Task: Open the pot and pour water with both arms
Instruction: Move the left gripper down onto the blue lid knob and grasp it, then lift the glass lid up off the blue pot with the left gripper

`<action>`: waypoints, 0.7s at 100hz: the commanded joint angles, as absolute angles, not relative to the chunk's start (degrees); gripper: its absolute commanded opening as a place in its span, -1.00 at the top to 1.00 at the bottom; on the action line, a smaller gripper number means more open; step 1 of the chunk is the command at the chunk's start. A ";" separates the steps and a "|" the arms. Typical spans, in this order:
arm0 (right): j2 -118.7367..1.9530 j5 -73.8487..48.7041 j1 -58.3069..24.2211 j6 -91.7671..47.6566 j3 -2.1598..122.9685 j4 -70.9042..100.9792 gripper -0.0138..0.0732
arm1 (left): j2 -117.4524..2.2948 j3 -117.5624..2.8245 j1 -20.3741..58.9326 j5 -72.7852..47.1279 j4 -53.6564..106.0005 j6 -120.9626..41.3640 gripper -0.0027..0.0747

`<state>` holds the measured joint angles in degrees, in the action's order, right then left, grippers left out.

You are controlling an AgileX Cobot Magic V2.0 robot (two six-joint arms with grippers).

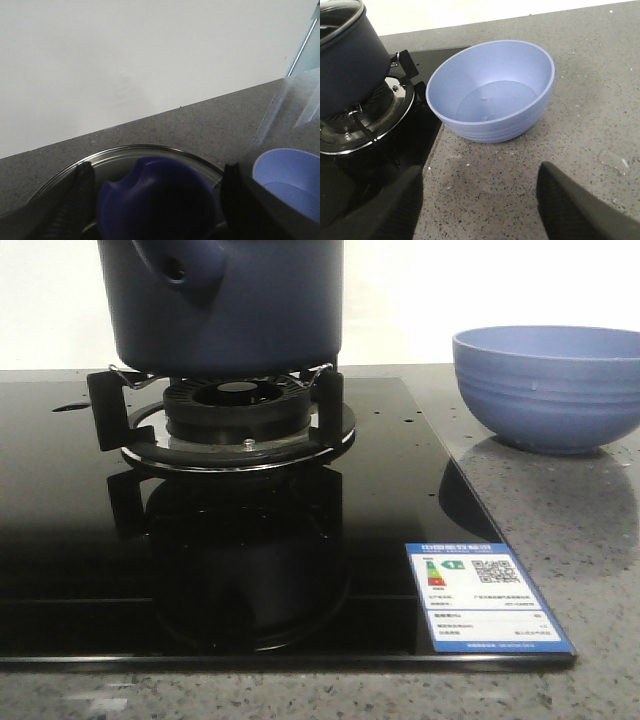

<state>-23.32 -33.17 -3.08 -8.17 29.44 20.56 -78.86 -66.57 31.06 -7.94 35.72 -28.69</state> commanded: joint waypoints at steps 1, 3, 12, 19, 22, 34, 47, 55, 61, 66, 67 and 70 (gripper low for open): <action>-24.20 -29.51 -3.12 -8.98 31.50 21.18 -0.33 | -77.27 -69.40 31.47 -6.06 36.58 -28.66 -0.33; -24.20 -29.51 -3.12 -8.98 31.50 21.18 -0.33 | -77.27 -69.70 31.47 -6.64 36.58 -28.66 -0.33; -24.20 -29.51 -3.12 -8.98 31.50 21.18 -0.33 | -77.27 -70.33 31.47 -8.47 36.44 -28.83 -0.36; -24.20 -29.51 -3.12 -8.98 31.50 21.18 -0.33 | -77.54 -70.33 31.47 -9.19 36.30 -29.08 -0.40; -24.20 -29.51 -3.12 -8.98 31.50 21.18 -0.33 | -77.53 -70.33 31.47 -9.66 36.30 -29.18 -0.41; -24.20 -29.51 -3.12 -8.98 31.50 21.18 -0.33 | -77.91 -70.33 31.47 -11.27 35.90 -30.21 -0.41; -24.20 -29.51 -3.12 -8.98 31.50 21.18 -0.33 | -78.86 -70.33 31.47 -10.70 34.63 -30.21 -0.41; -24.20 -29.64 -3.12 -8.98 31.50 21.18 -0.33 | -79.44 -70.33 31.47 -9.99 33.30 -30.21 -0.41; -24.20 -29.98 -3.12 -8.98 31.50 21.18 -0.33 | -79.54 -70.33 31.47 -9.58 32.67 -30.21 -0.41; -24.20 -30.39 -3.12 -8.98 31.50 21.18 -0.33 | -79.54 -70.33 31.47 -9.00 32.55 -30.21 -0.41; -24.20 -30.52 -3.12 -8.98 31.50 21.18 -0.33 | -79.54 -70.33 31.47 -8.77 32.55 -30.21 -0.41; -24.20 -30.83 -3.12 -8.98 31.50 21.18 -0.33 | -79.54 -70.33 31.47 -8.43 32.55 -30.21 -0.41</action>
